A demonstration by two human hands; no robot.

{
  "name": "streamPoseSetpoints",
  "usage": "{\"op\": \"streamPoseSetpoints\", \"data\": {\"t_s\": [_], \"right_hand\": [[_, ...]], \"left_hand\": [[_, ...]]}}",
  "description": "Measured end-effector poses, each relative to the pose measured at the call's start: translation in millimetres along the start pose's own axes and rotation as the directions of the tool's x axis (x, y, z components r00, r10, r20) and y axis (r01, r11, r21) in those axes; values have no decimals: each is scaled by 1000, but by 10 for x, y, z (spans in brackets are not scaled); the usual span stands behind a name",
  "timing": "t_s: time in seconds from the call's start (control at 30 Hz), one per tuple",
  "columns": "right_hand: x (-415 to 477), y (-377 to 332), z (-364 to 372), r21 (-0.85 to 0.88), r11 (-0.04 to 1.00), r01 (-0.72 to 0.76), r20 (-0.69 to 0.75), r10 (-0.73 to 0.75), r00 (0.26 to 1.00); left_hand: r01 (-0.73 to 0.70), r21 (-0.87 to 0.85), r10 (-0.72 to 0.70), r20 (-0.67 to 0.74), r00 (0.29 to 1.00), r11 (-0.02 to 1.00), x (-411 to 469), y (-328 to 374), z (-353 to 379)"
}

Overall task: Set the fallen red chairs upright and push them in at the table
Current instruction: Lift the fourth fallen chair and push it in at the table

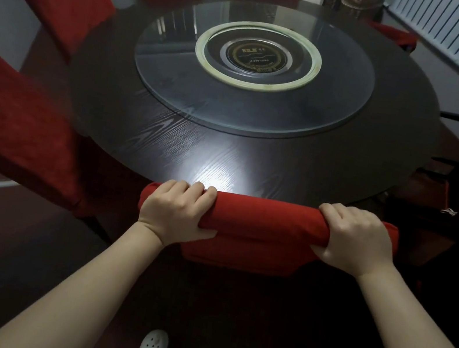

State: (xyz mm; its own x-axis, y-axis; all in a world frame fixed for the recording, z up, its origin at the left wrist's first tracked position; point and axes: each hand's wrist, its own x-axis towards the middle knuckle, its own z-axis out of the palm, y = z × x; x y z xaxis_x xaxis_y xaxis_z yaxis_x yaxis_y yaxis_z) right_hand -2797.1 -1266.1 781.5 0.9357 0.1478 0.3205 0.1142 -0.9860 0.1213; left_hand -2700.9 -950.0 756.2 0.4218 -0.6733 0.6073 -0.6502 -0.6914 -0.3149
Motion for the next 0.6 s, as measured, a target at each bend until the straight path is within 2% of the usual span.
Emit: {"op": "streamPoseSetpoints", "data": {"t_s": [0.37,0.6], "right_hand": [[-183,-450,93,36,999,-25,30,24,999],[-172,-77,141,-3,1000,19,13,-19,1000]], "left_hand": [[-69,-15,70,82,994,998,-304,-233,-14],[-1,-21,4,107,994,1000,-181,73,-8]]}}
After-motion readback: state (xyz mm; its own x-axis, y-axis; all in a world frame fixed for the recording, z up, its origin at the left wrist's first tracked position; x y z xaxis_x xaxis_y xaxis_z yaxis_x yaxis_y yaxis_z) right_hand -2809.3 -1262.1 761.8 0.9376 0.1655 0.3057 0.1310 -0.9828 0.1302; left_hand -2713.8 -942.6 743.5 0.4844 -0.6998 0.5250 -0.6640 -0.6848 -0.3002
